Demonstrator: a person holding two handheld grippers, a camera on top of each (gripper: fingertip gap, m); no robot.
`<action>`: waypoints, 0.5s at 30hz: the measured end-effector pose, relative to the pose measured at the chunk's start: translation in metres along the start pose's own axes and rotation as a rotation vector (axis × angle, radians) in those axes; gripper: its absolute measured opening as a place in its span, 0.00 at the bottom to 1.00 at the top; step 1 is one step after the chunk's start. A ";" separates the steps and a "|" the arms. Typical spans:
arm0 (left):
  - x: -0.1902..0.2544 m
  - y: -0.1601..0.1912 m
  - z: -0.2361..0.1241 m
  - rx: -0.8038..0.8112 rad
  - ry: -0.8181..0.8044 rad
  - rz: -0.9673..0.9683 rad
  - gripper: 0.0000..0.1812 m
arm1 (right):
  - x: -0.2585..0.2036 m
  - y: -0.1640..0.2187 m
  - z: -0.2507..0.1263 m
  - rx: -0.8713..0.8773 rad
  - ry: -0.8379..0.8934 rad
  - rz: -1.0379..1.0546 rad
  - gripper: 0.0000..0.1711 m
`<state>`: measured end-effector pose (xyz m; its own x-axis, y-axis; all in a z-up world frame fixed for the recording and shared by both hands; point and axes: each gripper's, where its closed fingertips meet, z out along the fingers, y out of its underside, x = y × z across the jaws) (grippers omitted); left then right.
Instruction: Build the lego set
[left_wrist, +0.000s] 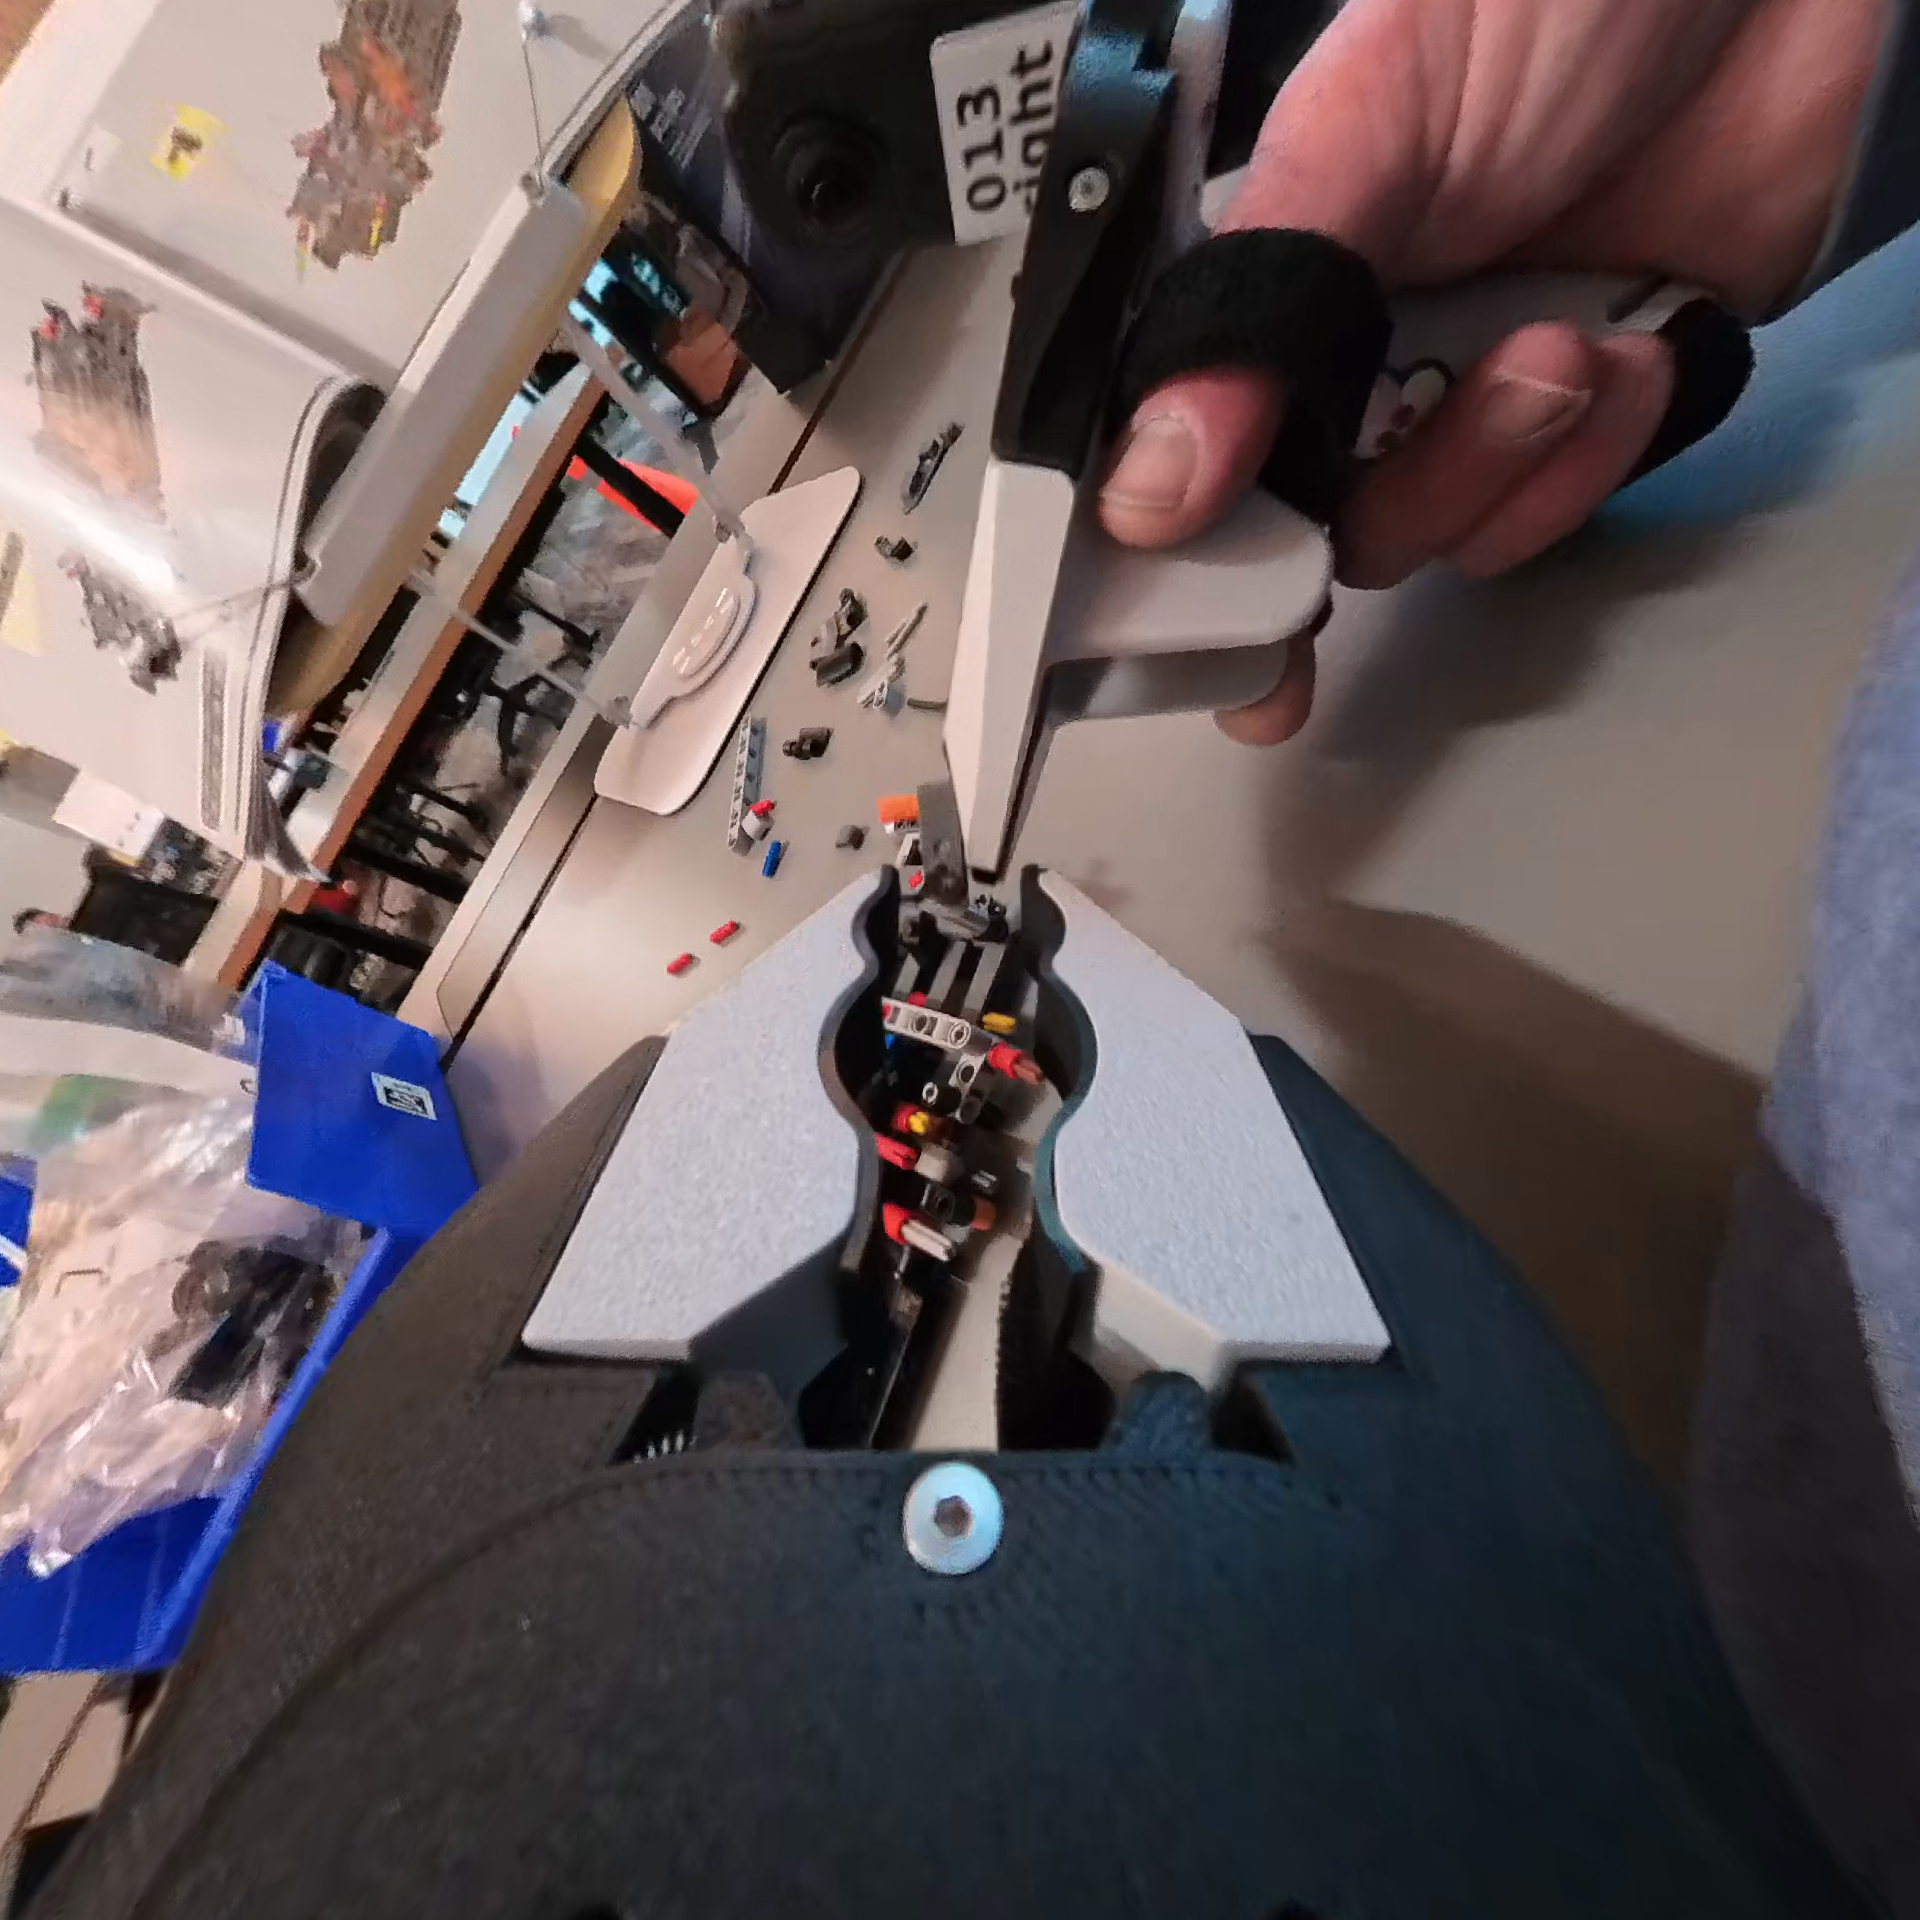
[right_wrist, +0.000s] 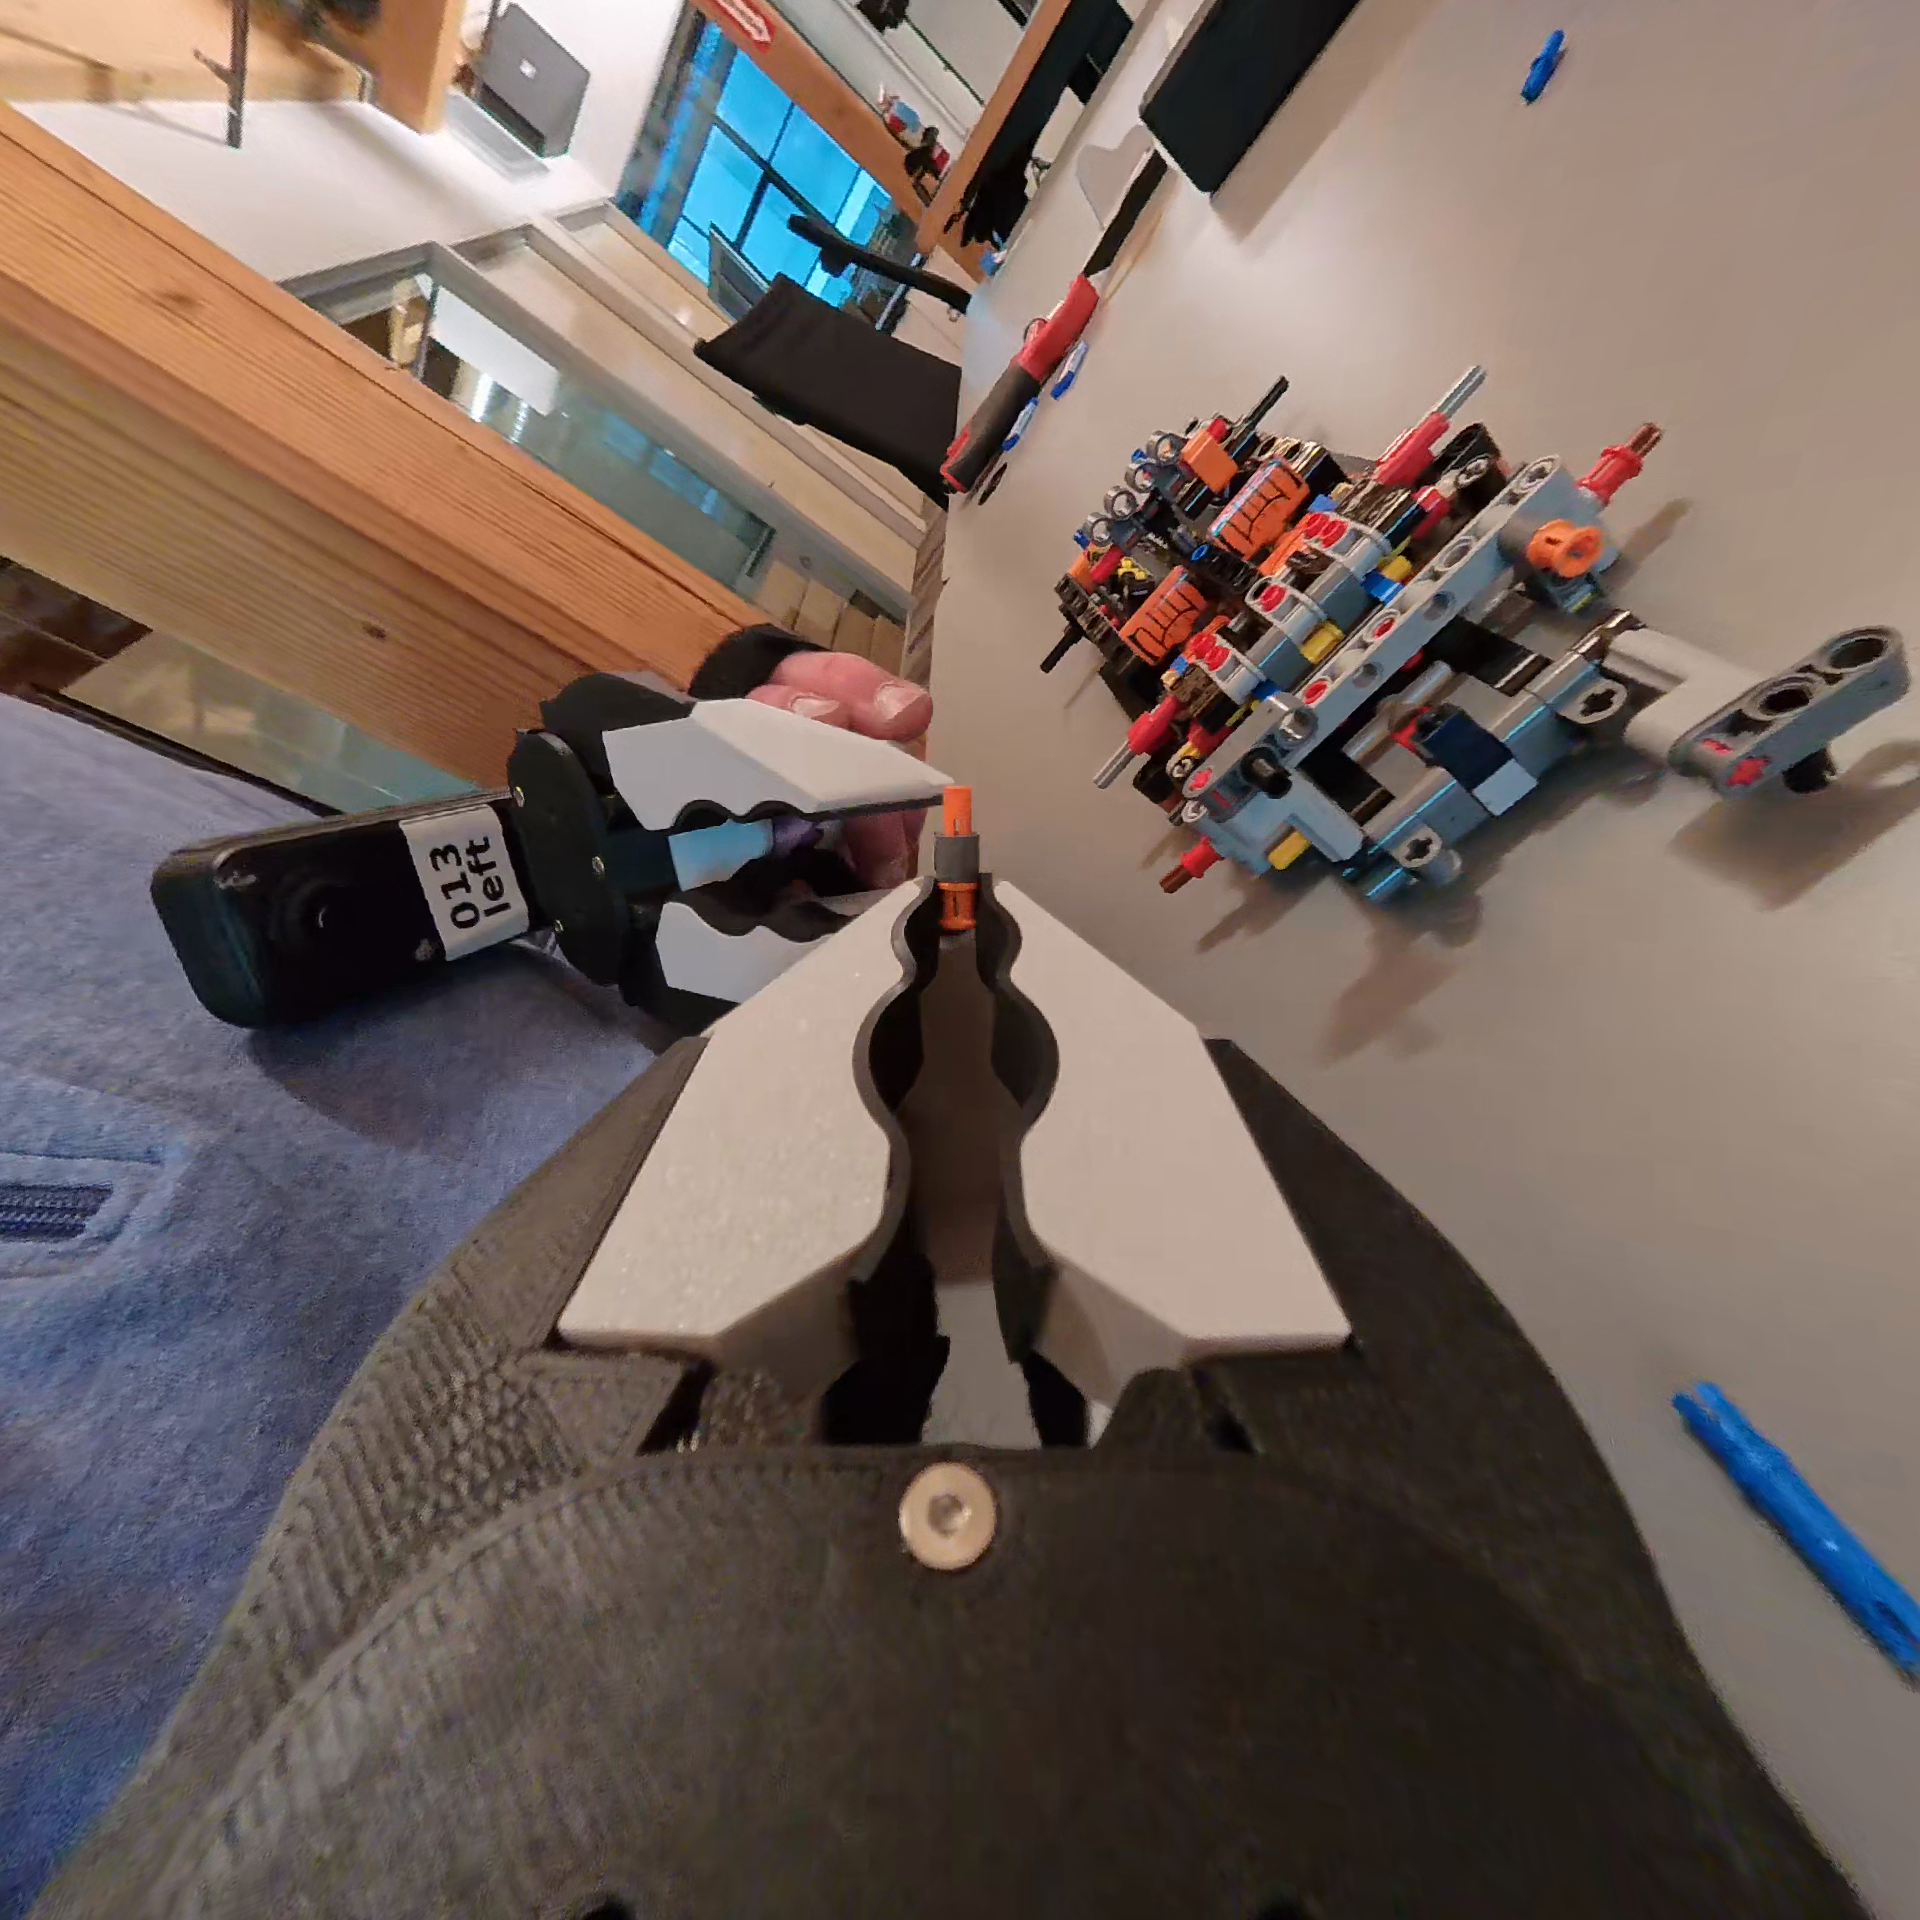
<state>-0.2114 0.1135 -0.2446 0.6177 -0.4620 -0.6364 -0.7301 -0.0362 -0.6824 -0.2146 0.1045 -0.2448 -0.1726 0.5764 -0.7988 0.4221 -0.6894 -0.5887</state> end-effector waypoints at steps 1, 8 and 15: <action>0.000 -0.002 0.001 0.001 -0.005 0.011 0.10 | -0.001 0.001 0.001 -0.004 -0.012 0.006 0.02; 0.005 -0.006 0.001 0.020 0.030 0.023 0.06 | -0.005 0.005 -0.001 -0.024 -0.052 0.041 0.02; 0.020 -0.014 -0.006 0.069 0.172 0.017 0.06 | -0.015 0.020 -0.006 -0.102 -0.153 0.067 0.03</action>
<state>-0.1901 0.0995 -0.2458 0.5423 -0.6068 -0.5811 -0.7144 0.0310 -0.6991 -0.1979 0.0849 -0.2434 -0.2716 0.4520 -0.8497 0.5234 -0.6715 -0.5245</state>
